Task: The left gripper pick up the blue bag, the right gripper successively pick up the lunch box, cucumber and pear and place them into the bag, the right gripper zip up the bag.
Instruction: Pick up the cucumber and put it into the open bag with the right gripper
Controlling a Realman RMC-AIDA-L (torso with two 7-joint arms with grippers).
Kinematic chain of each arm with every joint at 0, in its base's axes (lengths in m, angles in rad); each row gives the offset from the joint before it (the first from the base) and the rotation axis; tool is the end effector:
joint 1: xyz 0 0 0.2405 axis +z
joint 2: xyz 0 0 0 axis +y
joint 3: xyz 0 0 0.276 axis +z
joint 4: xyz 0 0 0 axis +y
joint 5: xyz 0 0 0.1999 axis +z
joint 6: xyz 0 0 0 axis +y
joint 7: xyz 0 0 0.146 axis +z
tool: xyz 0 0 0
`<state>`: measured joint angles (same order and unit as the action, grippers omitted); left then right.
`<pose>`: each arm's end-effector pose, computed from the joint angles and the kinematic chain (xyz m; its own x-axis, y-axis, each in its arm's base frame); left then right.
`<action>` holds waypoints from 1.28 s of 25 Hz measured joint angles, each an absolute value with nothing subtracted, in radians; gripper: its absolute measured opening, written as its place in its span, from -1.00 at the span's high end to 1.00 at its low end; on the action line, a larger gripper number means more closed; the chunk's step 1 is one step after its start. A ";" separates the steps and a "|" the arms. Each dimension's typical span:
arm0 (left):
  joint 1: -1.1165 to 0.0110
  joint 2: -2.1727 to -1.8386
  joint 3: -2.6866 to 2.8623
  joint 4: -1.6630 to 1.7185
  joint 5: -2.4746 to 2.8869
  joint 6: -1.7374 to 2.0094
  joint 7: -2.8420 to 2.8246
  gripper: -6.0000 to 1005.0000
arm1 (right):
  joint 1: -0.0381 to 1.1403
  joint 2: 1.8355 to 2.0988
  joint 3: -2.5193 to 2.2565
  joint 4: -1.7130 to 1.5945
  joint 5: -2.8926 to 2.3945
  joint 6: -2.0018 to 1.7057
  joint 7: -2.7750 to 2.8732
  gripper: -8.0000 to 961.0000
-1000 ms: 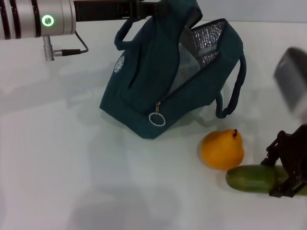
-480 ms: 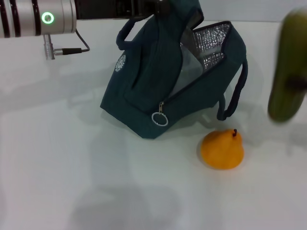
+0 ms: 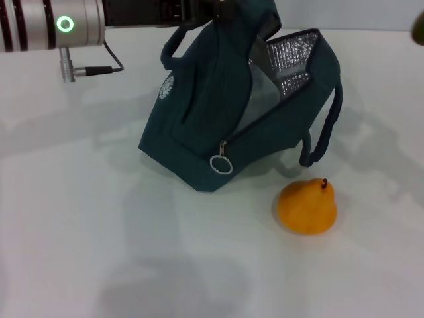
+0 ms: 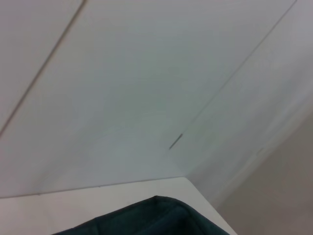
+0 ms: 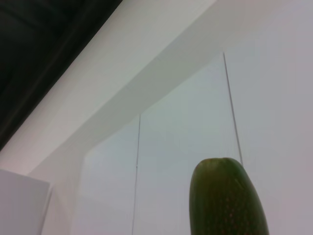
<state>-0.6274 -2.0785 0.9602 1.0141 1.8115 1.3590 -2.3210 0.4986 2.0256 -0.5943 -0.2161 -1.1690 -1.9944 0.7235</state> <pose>-0.1651 0.3979 0.0229 0.4662 0.6578 0.5916 0.7779 -0.6233 0.0800 0.2460 0.3010 0.0627 0.2600 0.4423 -0.8584 -0.4036 -0.7578 -0.5127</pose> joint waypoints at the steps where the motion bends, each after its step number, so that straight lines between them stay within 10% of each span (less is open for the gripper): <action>1: -0.627 -2.080 0.960 1.014 1.811 1.362 -2.321 0.86 | 0.518 2.027 -0.598 -0.180 -1.170 -1.992 0.699 -0.34; 32: -0.623 -2.081 0.966 1.006 1.795 1.418 -2.335 0.86 | 0.674 2.028 -0.778 -0.004 -1.174 -1.595 0.224 -0.34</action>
<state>-0.6230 -2.0809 0.9664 1.0063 1.7951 1.4176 -2.3348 0.6744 2.0280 -0.7775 -0.0041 -1.1735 -1.5951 0.2239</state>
